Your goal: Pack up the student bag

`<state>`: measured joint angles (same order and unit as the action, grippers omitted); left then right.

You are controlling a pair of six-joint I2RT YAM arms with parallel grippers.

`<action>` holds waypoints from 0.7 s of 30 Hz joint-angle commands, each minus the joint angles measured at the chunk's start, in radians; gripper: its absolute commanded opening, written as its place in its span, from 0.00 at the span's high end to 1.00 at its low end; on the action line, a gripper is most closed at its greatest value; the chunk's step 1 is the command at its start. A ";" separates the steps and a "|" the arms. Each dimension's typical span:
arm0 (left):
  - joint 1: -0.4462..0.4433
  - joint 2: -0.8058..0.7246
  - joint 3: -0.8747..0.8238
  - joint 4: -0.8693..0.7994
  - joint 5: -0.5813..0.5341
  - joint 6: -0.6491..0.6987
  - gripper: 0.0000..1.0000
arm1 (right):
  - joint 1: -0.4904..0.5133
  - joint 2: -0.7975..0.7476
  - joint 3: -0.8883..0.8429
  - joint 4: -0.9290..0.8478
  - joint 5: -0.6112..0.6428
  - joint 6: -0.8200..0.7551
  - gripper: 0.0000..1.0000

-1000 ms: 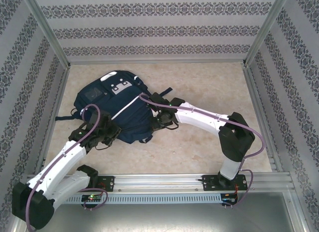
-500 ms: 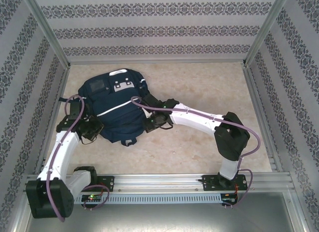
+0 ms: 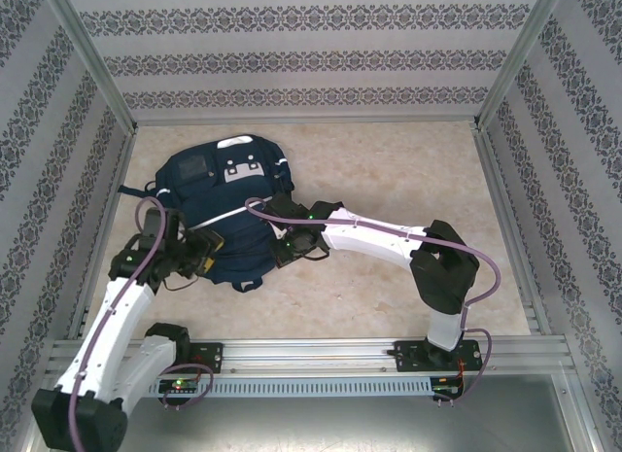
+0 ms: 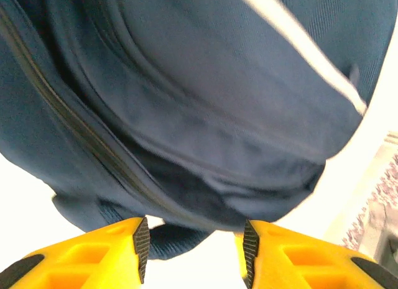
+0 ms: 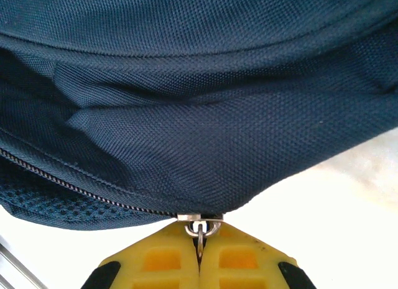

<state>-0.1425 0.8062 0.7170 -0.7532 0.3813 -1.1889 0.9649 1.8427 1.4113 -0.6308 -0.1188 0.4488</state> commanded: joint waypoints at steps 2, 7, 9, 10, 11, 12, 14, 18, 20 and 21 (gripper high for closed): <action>-0.170 -0.013 -0.028 0.105 -0.097 -0.307 0.54 | 0.008 -0.005 0.026 0.016 -0.023 -0.004 1.00; -0.337 0.058 -0.076 0.234 -0.193 -0.500 0.53 | 0.008 -0.016 0.016 0.036 -0.038 -0.005 1.00; -0.373 0.096 -0.094 0.288 -0.232 -0.536 0.52 | 0.008 -0.023 0.006 0.048 -0.043 -0.001 1.00; -0.385 0.114 -0.093 0.303 -0.252 -0.543 0.51 | 0.008 -0.026 0.001 0.052 -0.047 0.001 1.00; -0.392 0.138 -0.088 0.311 -0.275 -0.538 0.50 | 0.009 -0.029 -0.003 0.054 -0.052 0.002 1.00; -0.394 0.160 -0.074 0.302 -0.296 -0.531 0.50 | 0.011 -0.030 -0.006 0.057 -0.054 0.005 1.00; -0.396 0.193 -0.051 0.302 -0.335 -0.507 0.49 | 0.015 -0.032 -0.009 0.057 -0.057 0.007 1.00; -0.396 0.254 -0.020 0.280 -0.381 -0.483 0.46 | 0.024 -0.036 -0.017 0.061 -0.059 0.016 1.00; -0.397 0.280 -0.032 0.316 -0.367 -0.481 0.63 | 0.027 -0.033 -0.017 0.059 -0.058 0.019 1.00; -0.398 0.288 -0.033 0.316 -0.360 -0.486 0.75 | 0.027 -0.031 -0.019 0.059 -0.055 0.019 1.00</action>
<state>-0.5247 1.0721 0.6682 -0.4919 0.0631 -1.6638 0.9726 1.8427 1.3979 -0.5861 -0.1467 0.4507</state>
